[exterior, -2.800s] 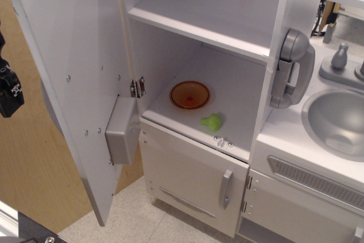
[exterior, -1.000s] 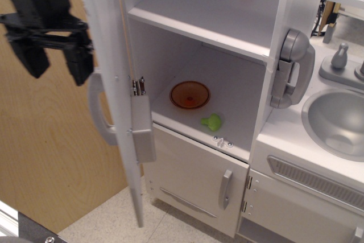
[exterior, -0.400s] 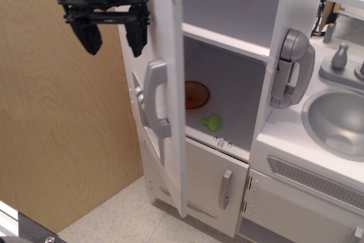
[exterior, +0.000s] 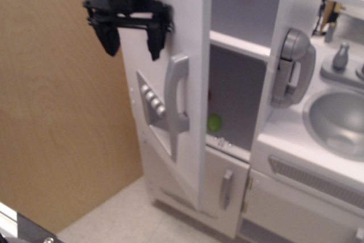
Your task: Close fridge
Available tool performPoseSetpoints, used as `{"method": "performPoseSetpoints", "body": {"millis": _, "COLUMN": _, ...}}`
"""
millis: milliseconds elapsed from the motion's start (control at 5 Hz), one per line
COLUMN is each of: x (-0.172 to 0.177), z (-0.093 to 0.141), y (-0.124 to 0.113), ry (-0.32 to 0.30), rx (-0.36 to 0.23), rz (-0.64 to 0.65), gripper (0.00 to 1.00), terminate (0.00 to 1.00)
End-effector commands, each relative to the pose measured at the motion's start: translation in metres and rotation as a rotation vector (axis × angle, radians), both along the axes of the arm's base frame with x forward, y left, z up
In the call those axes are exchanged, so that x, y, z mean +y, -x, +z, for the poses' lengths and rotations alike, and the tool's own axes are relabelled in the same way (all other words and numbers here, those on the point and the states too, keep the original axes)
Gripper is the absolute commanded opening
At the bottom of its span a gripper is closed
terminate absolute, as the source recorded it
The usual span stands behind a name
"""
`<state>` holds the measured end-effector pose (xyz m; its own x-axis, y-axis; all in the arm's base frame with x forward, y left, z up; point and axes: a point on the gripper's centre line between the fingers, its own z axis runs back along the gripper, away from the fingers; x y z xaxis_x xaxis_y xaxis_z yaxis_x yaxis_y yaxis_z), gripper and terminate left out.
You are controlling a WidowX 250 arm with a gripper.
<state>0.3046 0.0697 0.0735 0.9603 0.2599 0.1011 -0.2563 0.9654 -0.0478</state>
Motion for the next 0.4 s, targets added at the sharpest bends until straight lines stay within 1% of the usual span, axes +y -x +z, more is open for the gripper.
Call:
{"method": "performPoseSetpoints", "body": {"millis": 0, "x": -0.0072, "z": 0.0118, "y": -0.0284, "ry": -0.034, "rx": -0.069, "rz": -0.04, "gripper": 1.0, "terminate": 0.0}}
{"method": "performPoseSetpoints", "body": {"millis": 200, "x": -0.0095, "z": 0.0156, "y": -0.0382, "ry": -0.027, "rx": -0.077, "rz": -0.037, "gripper": 1.0, "terminate": 0.0}}
